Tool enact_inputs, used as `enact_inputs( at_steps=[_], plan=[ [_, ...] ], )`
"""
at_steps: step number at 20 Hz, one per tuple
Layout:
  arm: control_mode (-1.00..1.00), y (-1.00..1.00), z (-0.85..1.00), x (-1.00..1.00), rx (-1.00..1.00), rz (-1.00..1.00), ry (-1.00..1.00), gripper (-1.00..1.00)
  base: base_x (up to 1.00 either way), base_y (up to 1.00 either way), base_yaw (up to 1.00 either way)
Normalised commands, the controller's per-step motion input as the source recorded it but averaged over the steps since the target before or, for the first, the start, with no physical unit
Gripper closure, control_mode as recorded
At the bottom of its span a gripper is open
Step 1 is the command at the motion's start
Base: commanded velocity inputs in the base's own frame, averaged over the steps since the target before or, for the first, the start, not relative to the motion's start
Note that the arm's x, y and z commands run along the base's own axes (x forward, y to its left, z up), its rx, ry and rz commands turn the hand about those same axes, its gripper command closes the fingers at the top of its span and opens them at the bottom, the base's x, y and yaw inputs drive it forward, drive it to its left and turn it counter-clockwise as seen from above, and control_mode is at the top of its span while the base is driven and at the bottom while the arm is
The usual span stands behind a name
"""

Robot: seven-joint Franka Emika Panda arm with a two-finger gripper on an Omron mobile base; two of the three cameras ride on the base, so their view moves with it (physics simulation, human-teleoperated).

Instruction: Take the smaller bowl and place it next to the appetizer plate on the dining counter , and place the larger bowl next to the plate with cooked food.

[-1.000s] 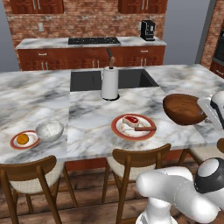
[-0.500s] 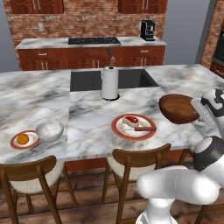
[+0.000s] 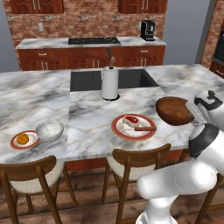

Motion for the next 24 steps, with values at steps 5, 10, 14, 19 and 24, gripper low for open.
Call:
enact_inputs(
  at_steps=[5,10,14,19,24],
  plan=[
    [-1.00,0.01,-0.41,0.42,0.00,0.00,0.00,1.00,0.00,0.00,0.00],
    [-1.00,0.00,-0.30,0.27,0.00,0.00,0.00,1.00,0.00,0.00,0.00],
    [-1.00,0.00,-0.26,0.07,0.00,0.00,0.00,1.00,0.00,0.00,0.00],
    [-1.00,-0.03,-0.26,0.01,0.00,0.00,0.00,1.00,0.00,0.00,0.00],
    [-1.00,-0.02,-0.20,0.01,0.00,0.00,0.00,1.00,0.00,0.00,0.00]
  ],
)
